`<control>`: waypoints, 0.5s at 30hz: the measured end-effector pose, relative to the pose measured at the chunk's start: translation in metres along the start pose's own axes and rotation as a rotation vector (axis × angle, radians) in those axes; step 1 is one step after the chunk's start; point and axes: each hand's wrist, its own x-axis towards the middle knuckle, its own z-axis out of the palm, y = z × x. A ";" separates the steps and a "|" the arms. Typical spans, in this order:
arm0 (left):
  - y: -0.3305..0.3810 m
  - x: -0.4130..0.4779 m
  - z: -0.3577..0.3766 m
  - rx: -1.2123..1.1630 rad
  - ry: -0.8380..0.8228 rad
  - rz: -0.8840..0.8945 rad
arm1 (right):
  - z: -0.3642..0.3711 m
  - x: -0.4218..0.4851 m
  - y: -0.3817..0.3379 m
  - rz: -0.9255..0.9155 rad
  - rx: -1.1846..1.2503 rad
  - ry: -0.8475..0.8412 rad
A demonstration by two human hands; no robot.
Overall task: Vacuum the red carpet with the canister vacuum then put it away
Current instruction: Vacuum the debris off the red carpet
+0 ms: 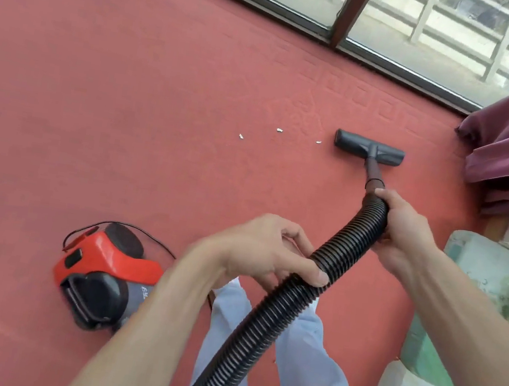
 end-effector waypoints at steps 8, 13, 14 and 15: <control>-0.034 -0.052 -0.020 -0.031 -0.024 -0.018 | 0.027 -0.046 0.038 0.061 -0.134 -0.052; -0.052 -0.037 0.005 -0.150 0.192 0.007 | 0.035 -0.023 0.022 0.008 -0.264 -0.145; -0.051 -0.033 0.013 -0.179 0.222 0.022 | 0.036 -0.019 0.016 -0.004 -0.283 -0.158; -0.050 -0.029 0.020 -0.211 0.237 0.040 | 0.035 -0.015 0.010 -0.025 -0.303 -0.170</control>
